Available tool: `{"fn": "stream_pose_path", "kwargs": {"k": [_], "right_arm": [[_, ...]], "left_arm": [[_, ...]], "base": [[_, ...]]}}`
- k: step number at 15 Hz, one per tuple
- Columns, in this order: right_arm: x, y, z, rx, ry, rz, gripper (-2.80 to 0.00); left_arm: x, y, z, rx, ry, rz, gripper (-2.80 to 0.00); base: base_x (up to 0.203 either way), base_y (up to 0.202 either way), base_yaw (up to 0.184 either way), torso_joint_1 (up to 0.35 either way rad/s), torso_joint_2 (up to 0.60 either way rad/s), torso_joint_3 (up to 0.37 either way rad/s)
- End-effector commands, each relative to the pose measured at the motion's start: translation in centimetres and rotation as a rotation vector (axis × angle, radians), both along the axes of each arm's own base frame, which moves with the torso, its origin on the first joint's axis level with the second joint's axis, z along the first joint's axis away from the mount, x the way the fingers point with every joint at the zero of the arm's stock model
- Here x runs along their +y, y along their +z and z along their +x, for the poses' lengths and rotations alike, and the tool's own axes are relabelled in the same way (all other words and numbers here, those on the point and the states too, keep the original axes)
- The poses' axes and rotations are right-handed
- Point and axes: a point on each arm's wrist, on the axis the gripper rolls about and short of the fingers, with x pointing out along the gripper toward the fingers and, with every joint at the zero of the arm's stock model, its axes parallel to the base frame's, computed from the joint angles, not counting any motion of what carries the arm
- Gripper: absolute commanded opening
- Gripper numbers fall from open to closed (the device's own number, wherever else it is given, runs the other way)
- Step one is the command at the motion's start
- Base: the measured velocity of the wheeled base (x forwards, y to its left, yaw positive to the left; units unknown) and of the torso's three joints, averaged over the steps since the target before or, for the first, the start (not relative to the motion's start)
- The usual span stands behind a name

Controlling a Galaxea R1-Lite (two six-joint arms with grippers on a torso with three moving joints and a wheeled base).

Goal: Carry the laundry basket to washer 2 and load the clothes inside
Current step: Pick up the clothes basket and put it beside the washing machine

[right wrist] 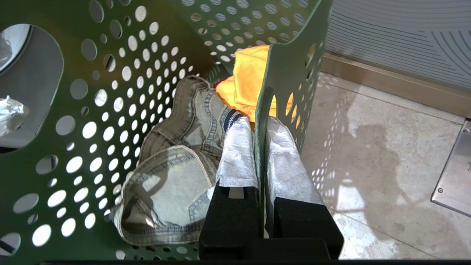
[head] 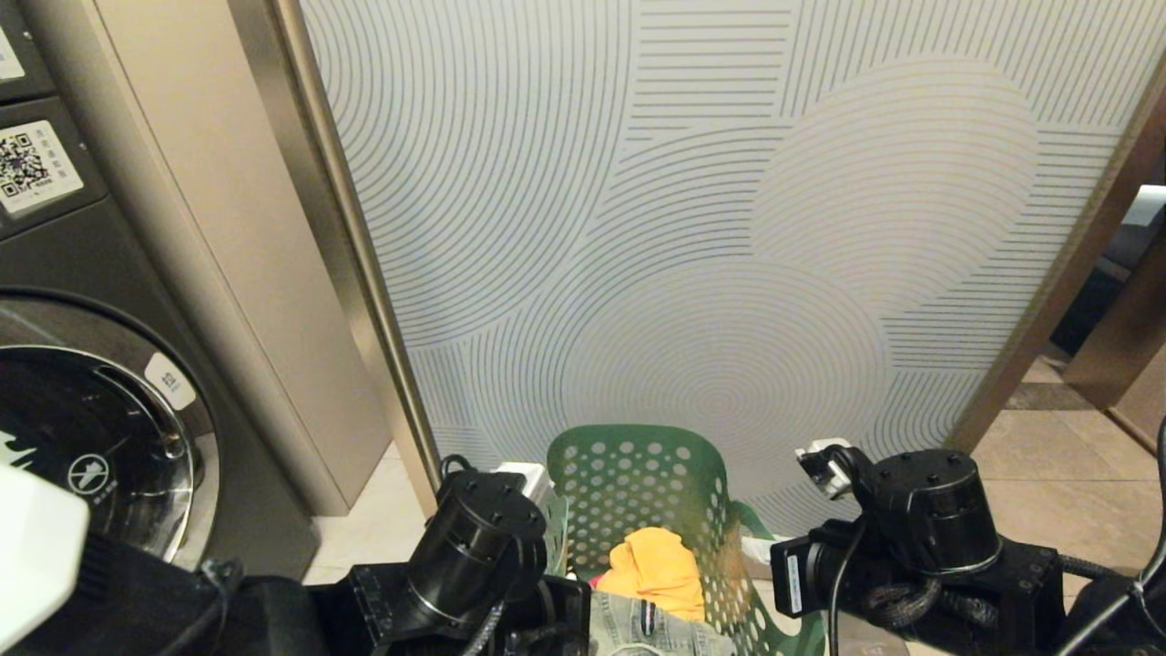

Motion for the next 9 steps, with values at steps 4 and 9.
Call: {"fn": "stream_pose_path", "kwargs": {"k": [4, 9], "right_arm": [[0.60, 0.27, -0.34, -0.015, 0.027, 0.004, -2.80], [0.64, 0.28, -0.42, -0.019, 0.034, -0.003, -2.80]], "left_arm": [[0.22, 0.40, -0.23, -0.007, 0.002, -0.013, -2.80], [0.01, 0.54, -0.67, -0.010, -0.015, -0.016, -2.80]], "base": [[0.000, 0.000, 0.000, 0.000, 0.00, 0.000], [0.000, 0.000, 0.000, 0.087, -0.20, -0.121]]}}
